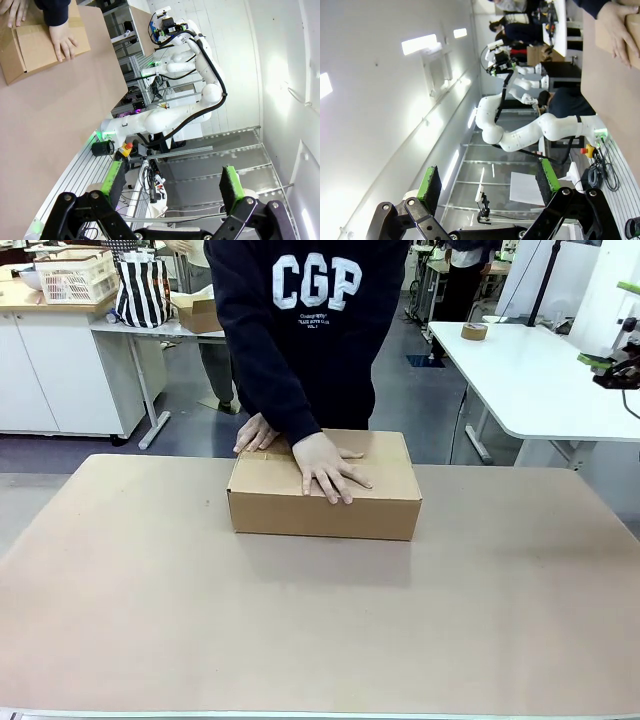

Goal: Pack the gift set into the box.
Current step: Press and hold the closed box until the human finishes sealing it.

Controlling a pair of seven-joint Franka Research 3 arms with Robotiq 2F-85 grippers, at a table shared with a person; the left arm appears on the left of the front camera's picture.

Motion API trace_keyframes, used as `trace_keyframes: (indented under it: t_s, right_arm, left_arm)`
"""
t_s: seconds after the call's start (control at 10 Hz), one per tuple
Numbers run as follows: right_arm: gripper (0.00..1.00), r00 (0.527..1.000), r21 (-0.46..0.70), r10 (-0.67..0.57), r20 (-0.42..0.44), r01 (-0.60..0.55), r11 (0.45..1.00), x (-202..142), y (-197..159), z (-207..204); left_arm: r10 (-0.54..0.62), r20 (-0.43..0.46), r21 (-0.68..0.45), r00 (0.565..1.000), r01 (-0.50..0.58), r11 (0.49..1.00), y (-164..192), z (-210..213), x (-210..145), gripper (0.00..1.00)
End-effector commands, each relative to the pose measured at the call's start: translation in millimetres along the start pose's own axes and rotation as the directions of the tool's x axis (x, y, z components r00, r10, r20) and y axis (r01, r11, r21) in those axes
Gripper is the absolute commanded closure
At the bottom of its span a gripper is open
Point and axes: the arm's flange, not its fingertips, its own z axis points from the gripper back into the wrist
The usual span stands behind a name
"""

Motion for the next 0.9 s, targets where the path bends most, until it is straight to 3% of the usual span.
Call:
trace_keyframes:
  t_s: [0.0,0.8]
  right_arm:
    - [0.0,1.0,0.02,0.013,-0.002,-0.013,1.0,-3.2,4.6,5.9]
    - [0.0,1.0,0.02,0.013,-0.002,-0.013,1.0,-3.2,4.6,5.9]
  left_arm:
    - [-0.025,0.002,-0.023,1.0,0.025,0.999,-3.3,1.3,0.2,0.0]
    - [-0.025,0.002,-0.023,1.0,0.025,0.999,-3.3,1.3,0.2,0.0]
